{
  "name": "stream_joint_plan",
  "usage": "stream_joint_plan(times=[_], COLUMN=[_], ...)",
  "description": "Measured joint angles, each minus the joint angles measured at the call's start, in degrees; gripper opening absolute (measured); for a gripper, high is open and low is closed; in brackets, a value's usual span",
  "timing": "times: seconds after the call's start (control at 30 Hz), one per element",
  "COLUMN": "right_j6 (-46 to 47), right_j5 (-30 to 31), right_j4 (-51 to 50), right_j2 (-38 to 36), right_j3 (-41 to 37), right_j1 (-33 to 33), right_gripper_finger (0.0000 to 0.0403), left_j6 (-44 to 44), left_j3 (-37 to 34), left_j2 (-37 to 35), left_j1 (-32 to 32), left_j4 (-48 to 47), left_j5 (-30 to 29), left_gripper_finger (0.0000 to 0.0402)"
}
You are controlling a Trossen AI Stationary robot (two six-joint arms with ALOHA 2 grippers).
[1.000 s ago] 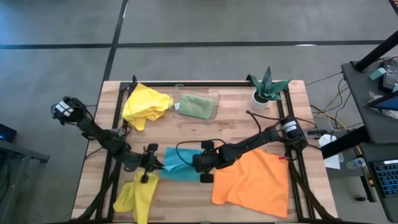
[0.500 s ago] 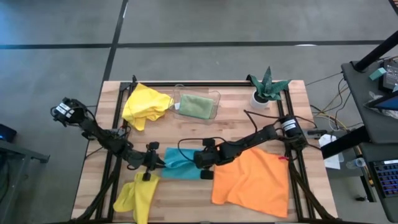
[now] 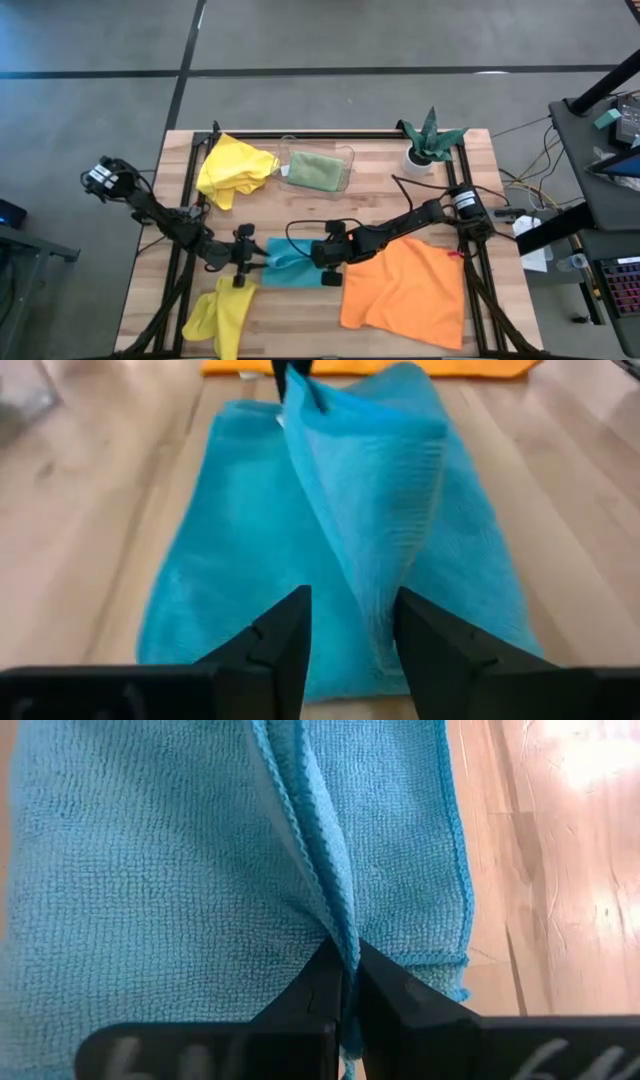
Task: Fold microfiber towels
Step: Fold the blue towel
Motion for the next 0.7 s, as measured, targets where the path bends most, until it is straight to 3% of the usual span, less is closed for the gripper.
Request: stream_joint_plan(times=[0.4, 0.7], right_j6=[0.24, -0.42], right_j5=[0.0, 0.05], right_j4=[0.19, 1.44], right_j2=[0.01, -0.04], right_j3=[0.0, 0.2], right_j1=[0.07, 0.04], right_gripper_finger=[0.0009, 0.0009], left_j6=[9.71, 11.96], left_j3=[0.0, 0.04], left_j2=[-7.35, -14.9], left_j1=[0.09, 0.11], left_j4=[-0.09, 0.7], left_j5=[-11.54, -11.62], left_gripper_finger=[0.0126, 0.0126])
